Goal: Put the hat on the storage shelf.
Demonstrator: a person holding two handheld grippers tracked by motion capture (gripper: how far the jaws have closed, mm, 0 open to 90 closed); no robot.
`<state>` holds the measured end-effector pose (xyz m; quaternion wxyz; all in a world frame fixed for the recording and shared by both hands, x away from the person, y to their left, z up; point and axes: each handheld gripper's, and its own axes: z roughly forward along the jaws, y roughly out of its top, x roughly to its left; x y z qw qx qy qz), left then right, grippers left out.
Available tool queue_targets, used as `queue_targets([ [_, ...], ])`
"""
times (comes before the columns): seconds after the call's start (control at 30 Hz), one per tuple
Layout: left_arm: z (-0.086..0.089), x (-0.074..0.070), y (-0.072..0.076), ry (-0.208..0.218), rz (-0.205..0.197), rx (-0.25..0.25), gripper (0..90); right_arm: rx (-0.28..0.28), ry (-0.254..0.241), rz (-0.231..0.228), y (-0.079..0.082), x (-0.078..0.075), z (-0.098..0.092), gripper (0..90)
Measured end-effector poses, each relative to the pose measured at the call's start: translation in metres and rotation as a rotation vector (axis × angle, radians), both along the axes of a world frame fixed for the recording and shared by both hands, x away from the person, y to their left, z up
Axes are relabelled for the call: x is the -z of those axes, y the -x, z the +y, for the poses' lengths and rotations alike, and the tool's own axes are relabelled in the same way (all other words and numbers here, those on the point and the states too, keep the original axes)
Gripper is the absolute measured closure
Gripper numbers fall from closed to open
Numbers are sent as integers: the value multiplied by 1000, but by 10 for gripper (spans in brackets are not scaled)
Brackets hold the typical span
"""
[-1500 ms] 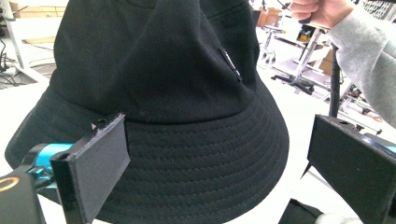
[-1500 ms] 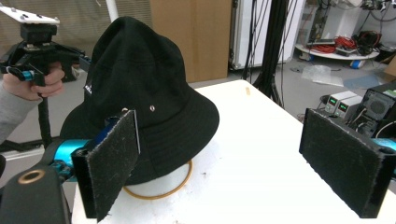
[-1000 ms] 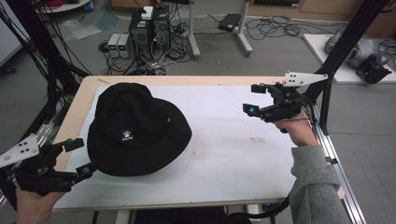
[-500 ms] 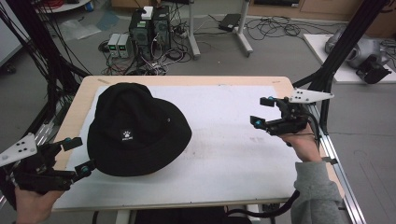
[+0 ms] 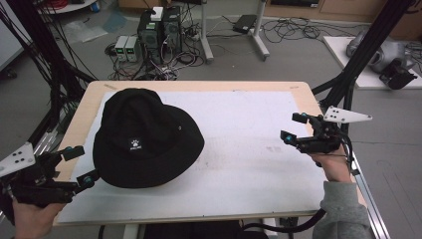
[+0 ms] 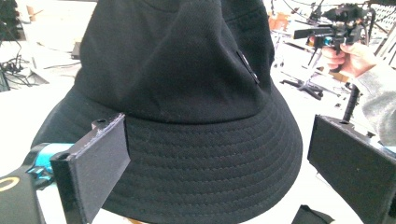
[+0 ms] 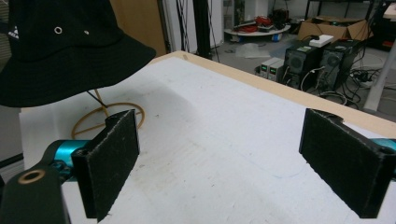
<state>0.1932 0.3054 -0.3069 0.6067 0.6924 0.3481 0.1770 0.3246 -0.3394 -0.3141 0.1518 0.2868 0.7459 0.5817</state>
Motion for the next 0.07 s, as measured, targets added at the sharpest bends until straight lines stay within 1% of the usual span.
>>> queue_targets([
  [0.07,1,0,0,4,-5,-9,60,-1,-3,0,1,1,-1,115],
])
